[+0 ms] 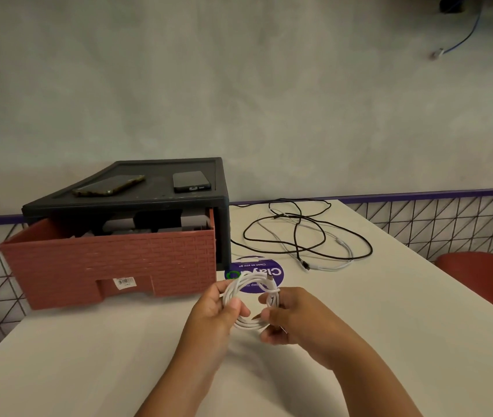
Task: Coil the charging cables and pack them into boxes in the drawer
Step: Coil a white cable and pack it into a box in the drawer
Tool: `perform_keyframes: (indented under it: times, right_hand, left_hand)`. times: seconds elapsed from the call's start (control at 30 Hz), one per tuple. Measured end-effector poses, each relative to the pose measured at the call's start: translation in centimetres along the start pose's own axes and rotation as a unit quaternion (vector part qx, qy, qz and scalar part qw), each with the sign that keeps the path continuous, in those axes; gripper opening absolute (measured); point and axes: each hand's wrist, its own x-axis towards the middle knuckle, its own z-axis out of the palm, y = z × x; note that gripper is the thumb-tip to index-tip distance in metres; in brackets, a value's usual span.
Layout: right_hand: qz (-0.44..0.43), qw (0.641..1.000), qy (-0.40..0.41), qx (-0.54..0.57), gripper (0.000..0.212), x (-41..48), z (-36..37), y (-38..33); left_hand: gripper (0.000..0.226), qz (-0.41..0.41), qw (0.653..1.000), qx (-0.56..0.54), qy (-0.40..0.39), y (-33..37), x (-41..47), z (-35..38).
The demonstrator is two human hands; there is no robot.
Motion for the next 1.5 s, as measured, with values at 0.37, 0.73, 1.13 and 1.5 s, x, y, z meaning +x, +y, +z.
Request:
perform_keyframes:
  times: [0.37,0.73,1.13,1.5]
  right_hand:
    - [-0.05,0.982,-0.151,-0.097,0.015,-1.1,0.2,0.0]
    - [-0.041,0.987,-0.124,-0.094,0.011,-0.1,-1.1,0.9]
    - [-0.016,0.906,0.088,-0.413,0.025,1.8,-0.9,2.5]
    - [-0.033,0.92,0.05,-0.387,0.034,2.3,-1.1,3.2]
  left_hand:
    - [0.028,-0.063,0.984,-0.159,0.044,1.2,0.1,-0.6]
    - [0.031,-0.241,0.919,-0.311,0.004,0.6,1.0,-1.0]
    - [0.014,0.004,0.947,0.319,0.016,-3.7,0.4,0.7]
    - [0.014,-0.009,0.947,0.322,0.02,-3.8,0.8,0.0]
